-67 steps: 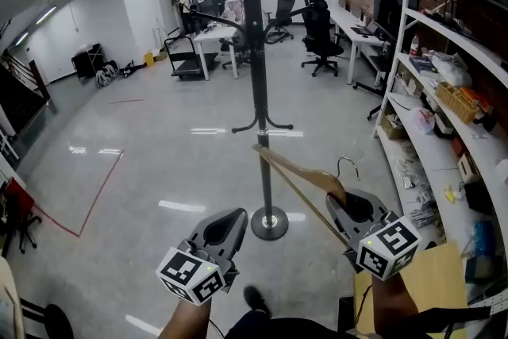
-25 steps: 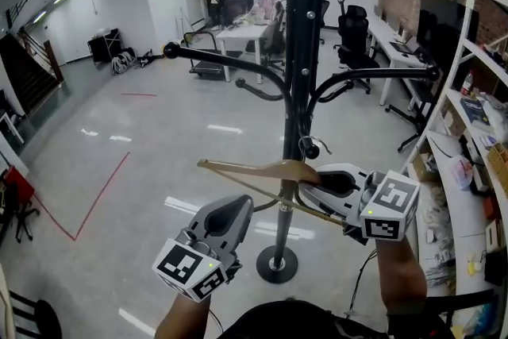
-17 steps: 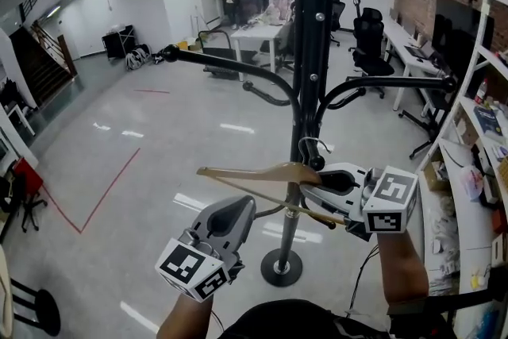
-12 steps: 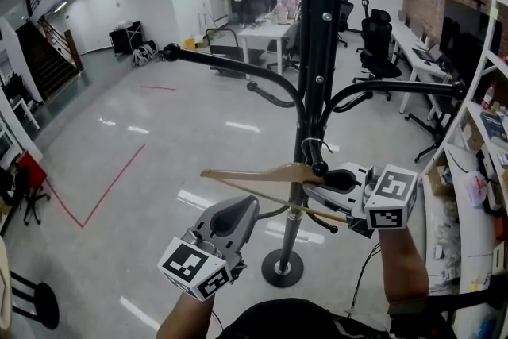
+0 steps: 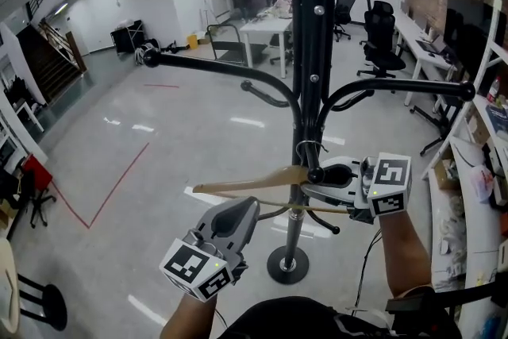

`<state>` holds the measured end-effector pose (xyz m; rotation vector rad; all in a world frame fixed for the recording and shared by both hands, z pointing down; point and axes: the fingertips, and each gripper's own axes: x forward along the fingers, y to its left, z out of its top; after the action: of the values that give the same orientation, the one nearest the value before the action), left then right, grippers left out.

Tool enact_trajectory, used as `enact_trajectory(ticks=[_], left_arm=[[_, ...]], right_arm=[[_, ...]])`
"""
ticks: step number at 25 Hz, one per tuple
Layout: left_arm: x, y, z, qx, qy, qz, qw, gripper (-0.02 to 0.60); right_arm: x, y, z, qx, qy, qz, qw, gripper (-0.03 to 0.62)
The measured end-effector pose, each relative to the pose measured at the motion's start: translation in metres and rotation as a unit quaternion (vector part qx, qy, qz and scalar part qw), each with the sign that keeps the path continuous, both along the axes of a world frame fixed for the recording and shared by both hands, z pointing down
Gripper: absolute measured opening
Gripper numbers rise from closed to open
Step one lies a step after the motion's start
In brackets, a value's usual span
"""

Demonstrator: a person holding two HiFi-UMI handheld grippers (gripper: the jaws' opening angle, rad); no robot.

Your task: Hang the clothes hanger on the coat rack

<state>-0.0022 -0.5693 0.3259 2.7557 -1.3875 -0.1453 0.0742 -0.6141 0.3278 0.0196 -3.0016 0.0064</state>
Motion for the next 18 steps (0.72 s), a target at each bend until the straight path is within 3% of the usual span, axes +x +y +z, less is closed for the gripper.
enact_trajectory(ticks=[5, 18], left_arm=[[0.0, 0.0, 0.005, -0.007, -0.002, 0.001, 1.0, 0.0], [-0.006, 0.005, 0.006, -0.011, -0.004, 0.003, 0.9999, 0.0]], right_arm=[[-0.001, 0.002, 0.0, -0.003, -0.008, -0.035, 0.999, 0.057], [0.014, -0.004, -0.009, 0.033, -0.019, -0.008, 0.999, 0.06]])
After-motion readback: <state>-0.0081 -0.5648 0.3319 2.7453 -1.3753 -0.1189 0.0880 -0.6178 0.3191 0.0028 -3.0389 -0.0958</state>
